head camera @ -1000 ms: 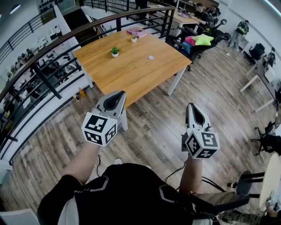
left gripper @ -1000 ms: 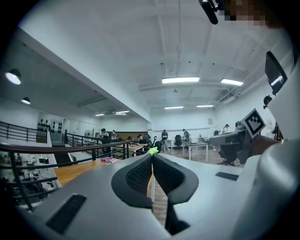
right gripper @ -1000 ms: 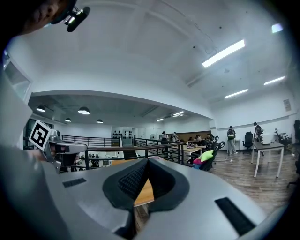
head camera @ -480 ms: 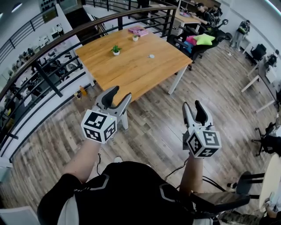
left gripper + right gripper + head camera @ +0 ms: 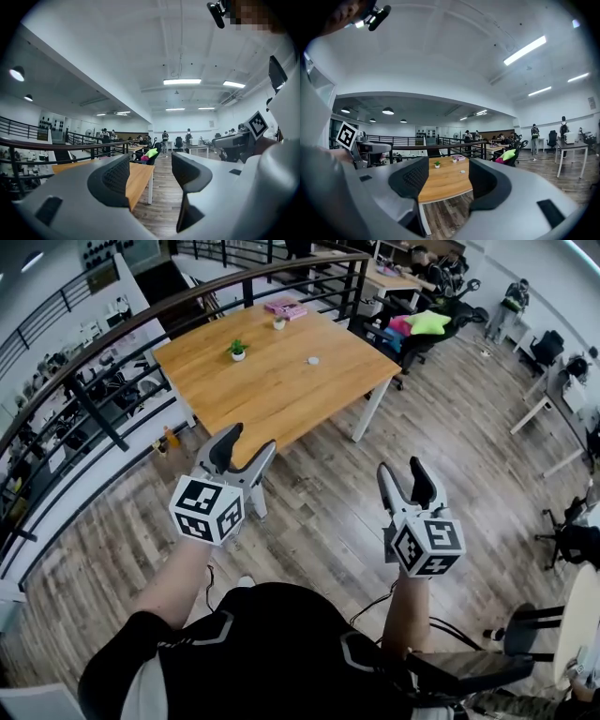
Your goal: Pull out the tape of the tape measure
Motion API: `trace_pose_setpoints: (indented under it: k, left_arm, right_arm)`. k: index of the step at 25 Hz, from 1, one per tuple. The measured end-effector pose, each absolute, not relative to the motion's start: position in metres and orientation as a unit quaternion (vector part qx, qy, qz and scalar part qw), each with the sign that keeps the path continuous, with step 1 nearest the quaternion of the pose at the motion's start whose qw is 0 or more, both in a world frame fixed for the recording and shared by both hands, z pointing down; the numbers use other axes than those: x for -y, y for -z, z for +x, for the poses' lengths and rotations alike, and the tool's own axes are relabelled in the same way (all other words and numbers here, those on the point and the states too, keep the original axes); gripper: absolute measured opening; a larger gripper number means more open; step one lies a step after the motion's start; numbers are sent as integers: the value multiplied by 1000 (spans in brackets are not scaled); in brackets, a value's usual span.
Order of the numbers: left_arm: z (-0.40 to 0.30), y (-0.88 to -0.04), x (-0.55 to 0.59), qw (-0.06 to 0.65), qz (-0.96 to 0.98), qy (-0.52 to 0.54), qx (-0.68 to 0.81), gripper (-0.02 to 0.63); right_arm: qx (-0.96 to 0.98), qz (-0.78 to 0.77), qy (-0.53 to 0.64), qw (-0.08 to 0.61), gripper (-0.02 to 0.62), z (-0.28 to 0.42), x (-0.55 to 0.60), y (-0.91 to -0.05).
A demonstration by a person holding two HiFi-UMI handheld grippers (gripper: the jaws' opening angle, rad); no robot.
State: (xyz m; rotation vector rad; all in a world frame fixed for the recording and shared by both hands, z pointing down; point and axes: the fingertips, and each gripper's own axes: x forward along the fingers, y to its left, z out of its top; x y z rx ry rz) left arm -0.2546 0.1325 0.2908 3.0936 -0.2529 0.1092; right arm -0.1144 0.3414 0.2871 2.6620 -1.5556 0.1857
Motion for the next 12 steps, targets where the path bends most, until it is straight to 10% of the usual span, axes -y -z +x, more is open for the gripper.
trace_pose_setpoints:
  k: [12]
  left_arm:
    - [-212,-297,-168,-8,994,-56,98,282]
  right_arm:
    - [522,851,-60,18,275,-70,-373,-294]
